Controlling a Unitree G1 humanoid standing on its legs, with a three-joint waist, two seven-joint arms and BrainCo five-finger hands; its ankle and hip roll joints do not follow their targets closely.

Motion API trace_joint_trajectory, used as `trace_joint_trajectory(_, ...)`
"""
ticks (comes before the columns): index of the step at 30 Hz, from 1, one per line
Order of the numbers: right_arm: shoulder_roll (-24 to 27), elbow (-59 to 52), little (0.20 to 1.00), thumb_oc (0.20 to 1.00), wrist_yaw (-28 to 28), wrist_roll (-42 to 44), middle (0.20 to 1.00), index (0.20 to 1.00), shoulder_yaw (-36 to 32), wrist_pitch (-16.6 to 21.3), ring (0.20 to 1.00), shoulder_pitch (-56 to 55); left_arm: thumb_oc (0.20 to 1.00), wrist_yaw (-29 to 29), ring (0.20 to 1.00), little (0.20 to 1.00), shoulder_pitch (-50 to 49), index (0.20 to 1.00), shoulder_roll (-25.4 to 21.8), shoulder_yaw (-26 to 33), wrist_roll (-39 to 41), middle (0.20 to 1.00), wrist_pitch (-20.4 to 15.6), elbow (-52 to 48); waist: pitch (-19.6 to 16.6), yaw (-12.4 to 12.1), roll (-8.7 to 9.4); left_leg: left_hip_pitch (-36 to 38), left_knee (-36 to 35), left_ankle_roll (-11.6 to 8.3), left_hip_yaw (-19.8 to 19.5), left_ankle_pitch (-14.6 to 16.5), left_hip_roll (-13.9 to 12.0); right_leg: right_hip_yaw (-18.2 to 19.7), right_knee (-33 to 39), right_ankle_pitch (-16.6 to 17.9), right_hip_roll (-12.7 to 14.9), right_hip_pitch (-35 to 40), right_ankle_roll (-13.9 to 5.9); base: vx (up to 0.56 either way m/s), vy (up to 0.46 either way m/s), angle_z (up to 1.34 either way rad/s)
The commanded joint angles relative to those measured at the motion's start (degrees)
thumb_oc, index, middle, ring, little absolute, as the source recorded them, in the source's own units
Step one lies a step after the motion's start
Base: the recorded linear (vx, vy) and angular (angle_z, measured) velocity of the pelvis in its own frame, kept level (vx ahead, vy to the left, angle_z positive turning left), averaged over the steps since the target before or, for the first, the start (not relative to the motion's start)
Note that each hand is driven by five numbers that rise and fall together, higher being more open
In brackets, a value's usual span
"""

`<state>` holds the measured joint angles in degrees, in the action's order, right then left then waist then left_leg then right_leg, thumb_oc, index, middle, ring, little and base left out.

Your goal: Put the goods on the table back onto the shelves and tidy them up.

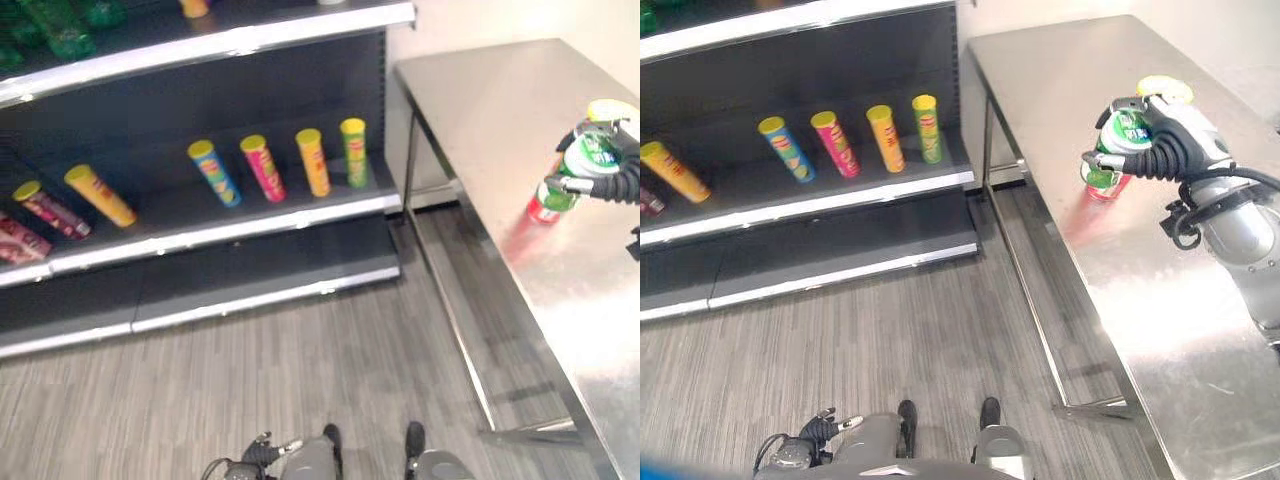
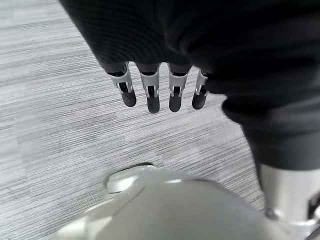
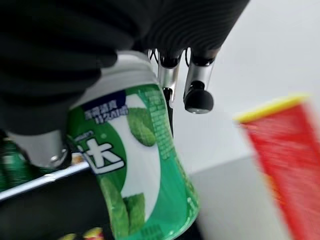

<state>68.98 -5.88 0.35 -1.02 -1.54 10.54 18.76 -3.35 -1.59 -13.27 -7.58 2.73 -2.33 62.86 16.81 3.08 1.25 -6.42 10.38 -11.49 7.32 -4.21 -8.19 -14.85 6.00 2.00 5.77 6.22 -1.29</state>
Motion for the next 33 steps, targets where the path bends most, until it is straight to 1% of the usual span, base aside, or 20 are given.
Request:
trace_joint_trajectory(1,2.60,-0.07,0.200,0.200,-1.28,3.06,0.200,0.200,1.73,1.44,0.200,1.49,1.000,-0.21,1.000,1.000,-0.87,1.000,-1.90,-3.25,0.16,1.000,-0.77,-1.71,-4.16,-1.23,0.84,-1.17,-9.61,0.34,1.36,-2.88,-7.08,1.18,-2.86,-12.73,-1.11,5.26,-5.40,0.11,0.092,0.18)
trace_joint_trajectory(3,2.90,-0.13,0.200,0.200,-1.59,2.79,0.200,0.200,2.01,1.51,0.200,1.44,1.000,-0.58,1.000,1.000,-0.97,1.000,-1.98,-2.93,-0.14,1.000,-0.78,-1.42,-4.34,-1.23,0.81,-1.29,-12.30,-0.01,2.84,-4.07,-8.10,0.85,-2.76,-13.26,-0.75,5.74,-5.82,0.19,0.119,0.22)
trace_joint_trajectory(5,3.30,-2.01,0.200,0.200,-0.97,1.08,0.200,0.200,1.70,1.23,0.200,0.72,1.000,-0.75,1.000,1.000,-2.63,1.000,-1.73,-1.43,-0.18,1.000,-0.73,-0.74,-6.59,-1.55,-1.32,0.24,-14.68,-1.10,3.25,-5.55,-8.10,1.33,-2.63,-13.90,-0.53,7.70,-7.25,0.37,0.279,0.13)
trace_joint_trajectory(7,3.09,-1.90,0.200,0.200,-1.00,0.63,0.200,0.200,2.19,0.96,0.200,1.32,1.000,-0.88,1.000,1.000,-2.72,1.000,-1.73,-1.32,-0.07,1.000,-0.83,-0.78,-6.96,-1.88,-1.27,0.62,-14.39,-0.92,3.59,-5.27,-7.45,1.62,-2.88,-13.88,0.36,7.84,-7.64,0.21,0.218,-0.09)
trace_joint_trajectory(8,2.76,-1.85,0.200,0.200,-0.95,-0.19,0.200,0.200,3.28,0.41,0.200,2.52,1.000,-1.06,1.000,1.000,-2.70,1.000,-2.00,-1.51,0.05,1.000,-1.01,-1.05,-7.65,-2.37,-0.71,0.68,-12.43,-0.36,4.43,-4.29,-6.02,1.80,-3.85,-13.51,2.78,8.32,-8.51,0.25,0.298,-0.31)
trace_joint_trajectory(10,2.58,-1.50,0.200,0.200,-1.07,-0.35,0.200,0.200,4.44,0.21,0.200,3.79,1.000,-1.14,1.000,1.000,-2.54,1.000,-2.08,-1.57,0.08,1.000,-1.04,-0.99,-7.94,-2.57,-0.22,0.52,-11.37,0.10,5.00,-3.54,-5.32,1.94,-4.47,-13.43,4.01,8.13,-8.93,0.15,0.191,-0.33)
trace_joint_trajectory(13,2.65,-1.12,0.200,0.200,-1.27,-2.33,0.200,0.200,7.88,-0.35,0.200,7.47,1.000,-1.37,1.000,1.000,-1.40,1.000,-2.71,-2.40,-0.42,1.000,-1.15,-1.06,-8.93,-3.17,1.21,0.40,-9.49,2.41,6.04,-0.61,-2.35,1.91,-8.08,-12.78,7.66,6.91,-10.58,0.13,0.195,0.17)
trace_joint_trajectory(14,2.63,-1.02,0.200,0.200,-1.29,-2.34,0.200,0.200,8.16,-0.34,0.200,7.77,1.000,-1.38,1.000,1.000,-1.40,1.000,-2.68,-2.33,-0.42,1.000,-1.16,-1.03,-8.97,-3.15,1.28,0.36,-9.44,2.47,6.14,-0.54,-2.23,1.99,-8.25,-12.88,7.83,6.77,-10.66,0.10,0.159,0.13)
trace_joint_trajectory(16,2.61,-0.92,0.200,0.200,-1.41,-3.28,0.200,0.200,10.17,-0.34,0.200,9.60,1.000,-1.46,1.000,1.000,-0.68,1.000,-3.22,-2.88,-0.92,1.000,-1.04,-1.40,-9.30,-3.26,1.80,1.08,-9.30,4.41,6.59,1.41,0.00,2.84,-13.00,-12.21,9.72,4.69,-11.53,0.10,0.176,0.08)
trace_joint_trajectory(17,2.60,-0.87,0.200,0.200,-1.42,-3.28,0.200,0.200,10.30,-0.33,0.200,9.73,1.000,-1.46,1.000,1.000,-0.69,1.000,-3.21,-2.85,-0.92,1.000,-1.04,-1.40,-9.33,-3.25,1.81,1.06,-9.30,4.42,6.63,1.41,0.02,2.89,-13.07,-12.25,9.75,4.61,-11.54,0.16,0.347,0.05)
trace_joint_trajectory(18,3.25,-0.88,0.200,0.200,-1.93,-5.02,0.200,0.200,13.31,-0.38,0.200,12.99,1.000,-1.45,1.000,1.000,0.13,1.000,-4.30,-3.65,-1.44,1.000,-0.72,-2.76,-8.53,-3.09,2.17,3.56,-9.99,6.83,7.00,3.69,3.28,3.94,-23.39,-8.65,12.60,0.06,-11.44,0.12,0.320,-0.03)
trace_joint_trajectory(20,4.02,-1.21,0.200,0.200,-2.05,-5.85,0.200,0.200,16.95,-0.01,0.200,16.73,1.000,-1.42,1.000,1.000,1.07,1.000,-5.58,-4.00,-1.94,1.000,-0.52,-2.31,-7.88,-2.98,2.14,4.93,-11.21,7.75,7.41,4.31,4.04,4.13,-28.95,-4.79,13.42,-3.44,-10.78,0.10,0.258,0.04)
trace_joint_trajectory(21,4.74,-1.53,0.200,0.200,-1.78,-6.06,0.200,0.200,18.60,0.04,0.200,18.17,1.000,-1.26,1.000,1.000,1.31,1.000,-6.11,-4.14,-2.07,1.000,-0.43,-2.53,-7.56,-2.72,2.17,5.66,-11.86,7.86,7.08,4.60,4.16,4.62,-30.15,-4.61,12.80,-5.18,-10.12,0.17,0.085,-0.05)
trace_joint_trajectory(22,7.95,-2.77,0.200,0.200,-1.15,-5.44,0.200,0.200,21.69,0.26,0.200,21.98,1.000,-0.80,1.000,1.000,2.03,1.000,-6.81,-4.24,-2.17,1.000,-0.64,-2.92,-6.89,-1.84,1.71,7.11,-13.02,7.58,5.89,5.00,4.35,5.41,-25.92,-7.39,10.02,-8.46,-9.60,0.16,0.034,0.06)
trace_joint_trajectory(23,7.97,-2.66,0.200,0.200,-1.17,-5.40,0.200,0.200,22.15,0.27,0.200,22.46,1.000,-0.80,1.000,1.000,2.03,1.000,-6.71,-4.15,-2.17,1.000,-0.65,-2.90,-6.80,-1.64,1.57,7.21,-13.04,7.53,5.77,5.03,4.27,5.22,-25.73,-7.37,9.93,-8.18,-9.56,0.16,-0.016,0.00)
trace_joint_trajectory(24,8.89,-3.13,0.200,0.200,-1.23,-4.85,0.200,0.200,23.45,0.46,0.200,24.37,1.000,-0.75,1.000,1.000,2.62,1.000,-6.88,-4.39,-2.23,1.000,-0.79,-2.56,-6.14,-1.16,1.77,7.88,-13.45,7.42,5.25,5.15,4.53,5.64,-22.78,-7.61,8.51,-9.60,-9.42,0.06,-0.044,0.38)
trace_joint_trajectory(26,10.15,-3.61,0.200,0.200,-1.22,-3.31,0.200,0.200,25.26,0.81,0.200,26.91,1.000,-0.53,1.000,1.000,2.78,1.000,-7.01,-4.27,-2.32,1.000,-0.92,-2.46,-5.74,-0.30,2.04,8.62,-13.73,7.24,4.12,5.48,4.99,7.49,-15.18,-6.28,6.07,-10.20,-9.77,0.11,-0.075,0.28)
trace_joint_trajectory(29,12.74,-3.93,0.200,0.200,-1.35,-2.27,0.200,0.200,28.24,0.93,0.200,31.37,1.000,-0.09,1.000,1.000,3.35,1.000,-7.32,-4.49,-2.26,1.000,-1.17,-2.35,-4.90,0.73,3.03,10.15,-13.94,6.95,1.80,6.35,5.84,13.63,-8.90,-3.33,2.42,-14.24,-10.73,0.12,-0.057,0.44)
trace_joint_trajectory(31,14.69,-3.69,0.200,0.200,-2.11,-2.77,0.200,0.200,35.02,1.29,0.200,40.10,1.000,-0.13,1.000,1.000,3.27,1.000,-7.45,-4.32,-2.22,1.000,-1.39,-1.69,-4.79,0.53,3.92,10.94,-13.26,6.60,0.27,7.32,6.15,13.85,-6.96,-0.93,1.72,-16.04,-10.78,0.14,-0.096,0.87)
trace_joint_trajectory(33,15.74,-3.47,0.200,0.200,-2.25,-2.89,0.200,0.200,38.62,1.32,0.200,44.69,1.000,-0.05,1.000,1.000,3.16,1.000,-7.28,-4.34,-2.39,1.000,-1.49,-1.65,-5.27,0.90,4.16,10.94,-13.02,6.58,-0.55,7.77,6.55,13.35,-5.54,-0.62,2.07,-14.85,-10.62,0.08,-0.099,0.54)
